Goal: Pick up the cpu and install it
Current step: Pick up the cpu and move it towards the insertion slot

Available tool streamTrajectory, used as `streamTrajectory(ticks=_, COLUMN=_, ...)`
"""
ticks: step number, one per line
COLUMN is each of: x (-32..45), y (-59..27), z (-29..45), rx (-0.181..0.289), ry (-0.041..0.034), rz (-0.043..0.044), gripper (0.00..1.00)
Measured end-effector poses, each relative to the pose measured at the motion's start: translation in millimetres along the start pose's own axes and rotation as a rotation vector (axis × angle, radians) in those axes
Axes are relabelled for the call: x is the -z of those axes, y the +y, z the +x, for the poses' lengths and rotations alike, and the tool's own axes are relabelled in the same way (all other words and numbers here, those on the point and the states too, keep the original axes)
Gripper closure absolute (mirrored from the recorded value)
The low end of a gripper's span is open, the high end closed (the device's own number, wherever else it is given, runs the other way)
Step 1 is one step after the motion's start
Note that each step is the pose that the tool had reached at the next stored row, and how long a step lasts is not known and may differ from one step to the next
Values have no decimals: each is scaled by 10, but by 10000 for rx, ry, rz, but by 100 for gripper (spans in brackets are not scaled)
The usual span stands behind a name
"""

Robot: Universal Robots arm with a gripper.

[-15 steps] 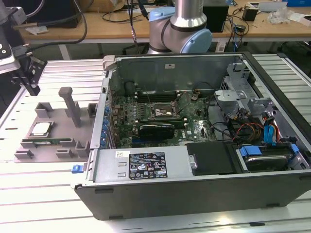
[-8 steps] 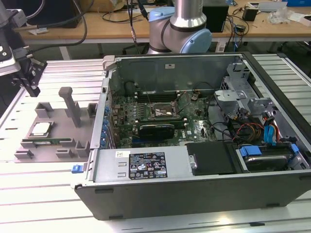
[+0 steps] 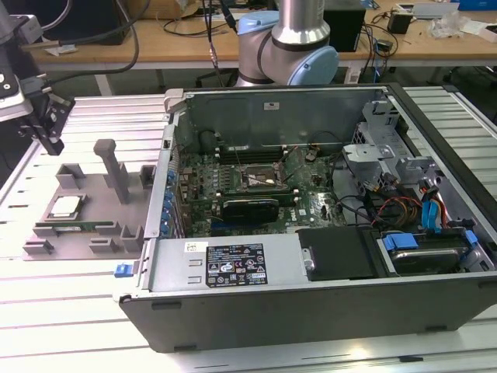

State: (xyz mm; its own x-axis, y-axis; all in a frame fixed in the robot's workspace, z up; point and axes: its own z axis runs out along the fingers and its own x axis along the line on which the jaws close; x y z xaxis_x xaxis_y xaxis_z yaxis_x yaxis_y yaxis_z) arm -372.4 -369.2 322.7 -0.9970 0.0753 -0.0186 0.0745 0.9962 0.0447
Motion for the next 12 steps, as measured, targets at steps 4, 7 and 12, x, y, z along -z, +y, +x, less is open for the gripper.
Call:
streamTrajectory(ticks=4, x=-17, y=-4, z=49, rx=1, ry=0, rz=-1, gripper=89)
streamTrajectory(ticks=7, x=-32, y=-7, z=73, rx=1, ry=0, rz=-1, gripper=89)
streamTrajectory(ticks=12, x=-56, y=-10, z=100, rx=1, ry=-1, rz=-1, gripper=89)
